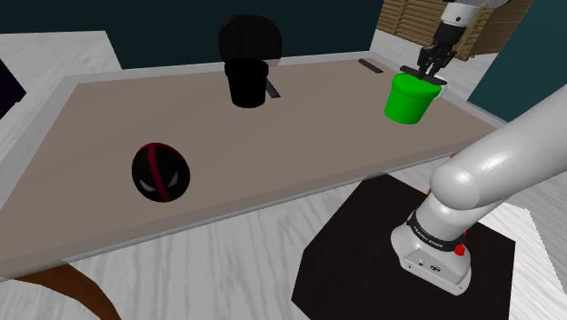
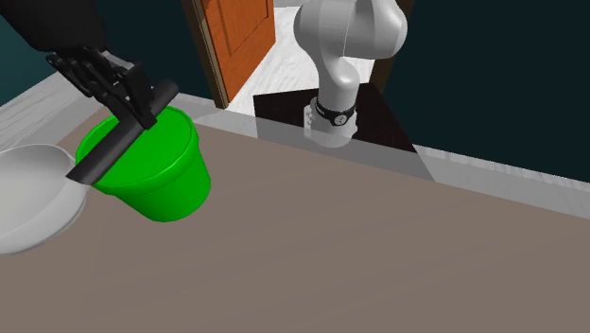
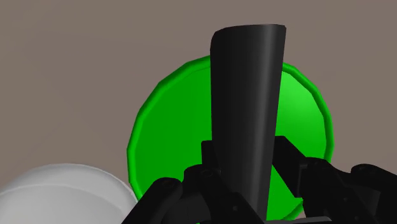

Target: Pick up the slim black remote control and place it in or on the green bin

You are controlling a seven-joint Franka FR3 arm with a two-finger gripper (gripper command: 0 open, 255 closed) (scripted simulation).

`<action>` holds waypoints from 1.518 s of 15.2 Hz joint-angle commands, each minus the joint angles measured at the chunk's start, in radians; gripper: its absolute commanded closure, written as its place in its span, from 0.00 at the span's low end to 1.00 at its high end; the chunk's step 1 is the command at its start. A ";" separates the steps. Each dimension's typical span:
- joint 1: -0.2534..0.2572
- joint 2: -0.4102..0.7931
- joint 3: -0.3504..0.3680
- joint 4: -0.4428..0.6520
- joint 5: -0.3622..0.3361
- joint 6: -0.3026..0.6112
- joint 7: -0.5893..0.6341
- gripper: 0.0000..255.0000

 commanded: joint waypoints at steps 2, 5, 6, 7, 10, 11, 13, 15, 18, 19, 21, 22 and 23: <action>-0.001 0.004 -0.004 -0.028 0.001 0.032 -0.003 1.00; -0.001 0.004 -0.004 -0.027 0.001 0.032 -0.003 1.00; -0.001 0.004 -0.004 -0.027 0.001 0.032 -0.003 1.00; -0.001 0.004 -0.004 -0.027 0.001 0.032 -0.003 1.00; -0.001 0.004 -0.004 -0.027 0.001 0.032 -0.004 0.00; -0.001 0.005 -0.004 -0.027 0.001 0.031 -0.004 0.00; -0.001 0.004 -0.004 -0.027 0.001 0.031 -0.004 0.00; -0.001 0.004 -0.004 -0.027 0.001 0.032 -0.003 0.00; 0.001 0.001 0.001 0.071 0.002 -0.069 -0.003 0.00; 0.002 0.002 0.002 0.098 0.003 -0.096 -0.004 0.00; 0.002 0.002 0.002 0.098 0.003 -0.096 -0.004 0.00; 0.002 0.002 0.002 0.098 0.003 -0.096 -0.004 0.00; 0.002 0.002 0.002 0.098 0.003 -0.096 -0.004 0.00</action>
